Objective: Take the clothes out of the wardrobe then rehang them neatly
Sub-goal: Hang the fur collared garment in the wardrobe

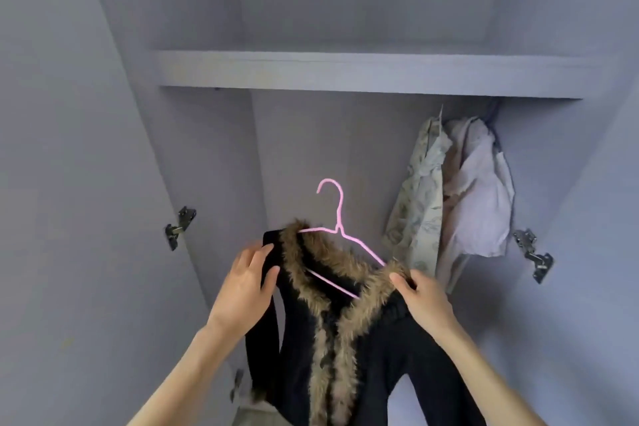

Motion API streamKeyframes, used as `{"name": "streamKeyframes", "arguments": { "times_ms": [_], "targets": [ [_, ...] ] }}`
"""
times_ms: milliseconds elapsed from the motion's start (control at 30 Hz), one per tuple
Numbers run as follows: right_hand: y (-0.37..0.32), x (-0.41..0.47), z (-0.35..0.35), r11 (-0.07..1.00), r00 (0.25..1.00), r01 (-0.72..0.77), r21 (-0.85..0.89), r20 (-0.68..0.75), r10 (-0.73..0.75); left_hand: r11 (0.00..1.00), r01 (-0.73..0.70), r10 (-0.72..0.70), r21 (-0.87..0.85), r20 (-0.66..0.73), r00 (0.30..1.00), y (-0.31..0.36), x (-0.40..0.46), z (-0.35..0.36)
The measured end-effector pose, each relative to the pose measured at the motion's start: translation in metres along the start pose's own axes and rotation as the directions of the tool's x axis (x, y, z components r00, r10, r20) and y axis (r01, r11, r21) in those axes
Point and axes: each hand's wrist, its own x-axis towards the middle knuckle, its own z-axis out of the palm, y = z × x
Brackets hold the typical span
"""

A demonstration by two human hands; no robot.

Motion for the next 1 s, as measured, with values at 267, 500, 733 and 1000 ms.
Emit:
{"name": "streamKeyframes", "arguments": {
  "times_ms": [267, 500, 733, 1000],
  "targets": [
    [-0.04, 0.072, -0.015, 0.904, 0.969, -0.139, 0.405, -0.133, 0.208, 0.851, -0.474, 0.516, 0.226, -0.189, 0.836, 0.076, 0.131, -0.017],
    [-0.071, 0.15, -0.029, 0.817, 0.929, -0.099, 0.569, -0.242, 0.281, 0.747, -0.453, 0.624, 0.486, -0.277, 0.731, 0.137, 0.227, -0.032],
    [-0.085, 0.234, -0.068, 0.752, 0.909, -0.005, 0.659, -0.311, 0.279, 0.744, -0.386, 0.632, 0.545, -0.388, 0.671, 0.148, 0.286, -0.021],
    [-0.076, 0.276, -0.067, 0.771, 0.889, -0.034, 0.636, -0.334, 0.314, 0.729, -0.354, 0.661, 0.586, -0.47, 0.585, 0.141, 0.293, -0.013]
  ]
}}
